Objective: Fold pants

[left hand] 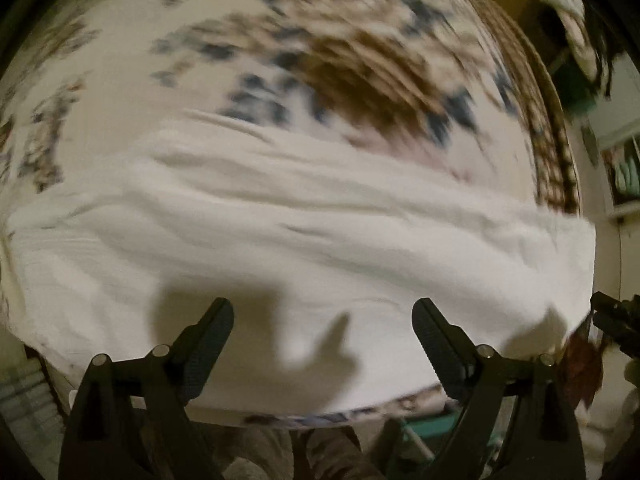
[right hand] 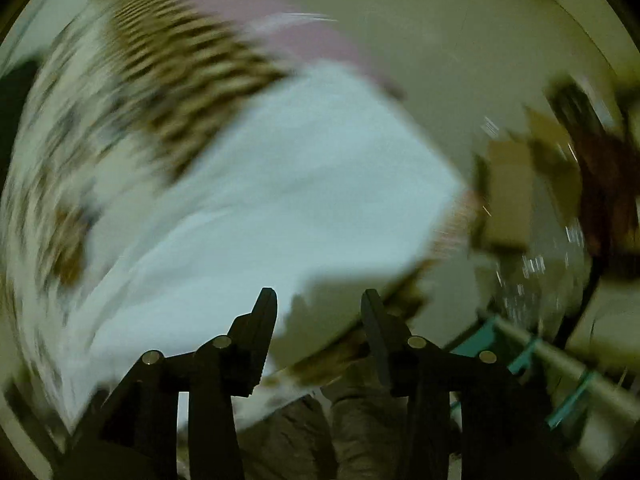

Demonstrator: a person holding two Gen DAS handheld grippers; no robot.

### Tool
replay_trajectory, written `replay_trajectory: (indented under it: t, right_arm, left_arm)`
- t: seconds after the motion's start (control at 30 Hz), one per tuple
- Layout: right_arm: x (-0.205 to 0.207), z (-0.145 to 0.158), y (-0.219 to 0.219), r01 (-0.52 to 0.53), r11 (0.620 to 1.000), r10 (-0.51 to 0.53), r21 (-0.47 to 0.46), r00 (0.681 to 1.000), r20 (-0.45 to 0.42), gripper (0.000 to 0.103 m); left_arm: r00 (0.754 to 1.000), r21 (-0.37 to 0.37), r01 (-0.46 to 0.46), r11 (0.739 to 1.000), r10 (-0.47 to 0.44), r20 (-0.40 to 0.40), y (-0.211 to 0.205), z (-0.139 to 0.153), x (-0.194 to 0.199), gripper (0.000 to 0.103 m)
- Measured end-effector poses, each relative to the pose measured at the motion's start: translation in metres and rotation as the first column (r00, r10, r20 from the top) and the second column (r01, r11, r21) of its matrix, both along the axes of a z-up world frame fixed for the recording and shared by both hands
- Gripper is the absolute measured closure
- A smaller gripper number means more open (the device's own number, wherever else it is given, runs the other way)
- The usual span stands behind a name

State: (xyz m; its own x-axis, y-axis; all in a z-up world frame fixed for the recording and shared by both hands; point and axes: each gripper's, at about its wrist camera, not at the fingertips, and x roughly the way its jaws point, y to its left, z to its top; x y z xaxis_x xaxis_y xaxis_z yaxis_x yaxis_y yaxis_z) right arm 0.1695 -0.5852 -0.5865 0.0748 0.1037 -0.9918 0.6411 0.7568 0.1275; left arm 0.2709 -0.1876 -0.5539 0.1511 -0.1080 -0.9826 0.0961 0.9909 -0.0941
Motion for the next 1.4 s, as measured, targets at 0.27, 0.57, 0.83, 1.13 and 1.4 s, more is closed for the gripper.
replay_trajectory:
  t: [0.27, 0.57, 0.83, 1.13, 1.4]
  right_arm:
    - [0.171, -0.016, 0.235, -0.593, 0.777, 0.577, 0.21, 0.805, 0.137, 0.053]
    - [0.244, -0.1, 0.378, -0.797, 0.539, 0.839, 0.273, 0.538, -0.084, 0.096]
    - [0.254, -0.083, 0.341, -0.621, 0.765, 0.64, 0.171, 0.763, -0.094, 0.088]
    - [0.217, -0.065, 0.371, -0.609, 0.746, 0.641, 0.27, 0.767, -0.042, 0.084]
    - [0.176, -0.044, 0.36, -0.417, 0.879, 0.412, 0.231, 0.908, 0.071, 0.06]
  left_arm:
    - [0.978, 0.1, -0.206, 0.973, 0.208, -0.005, 0.117, -0.02, 0.037, 0.012]
    - [0.962, 0.122, -0.262, 0.957, 0.269, -0.045, 0.202, -0.053, 0.07, 0.012]
    - [0.954, 0.054, -0.288, 0.956, 0.291, -0.068, 0.239, -0.063, 0.063, 0.012]
    - [0.922, -0.004, -0.381, 0.925, 0.379, -0.079, 0.282, -0.037, 0.003, 0.012]
    - [0.811, -0.001, -0.578, 0.816, 0.574, -0.112, 0.359, -0.05, -0.055, 0.012]
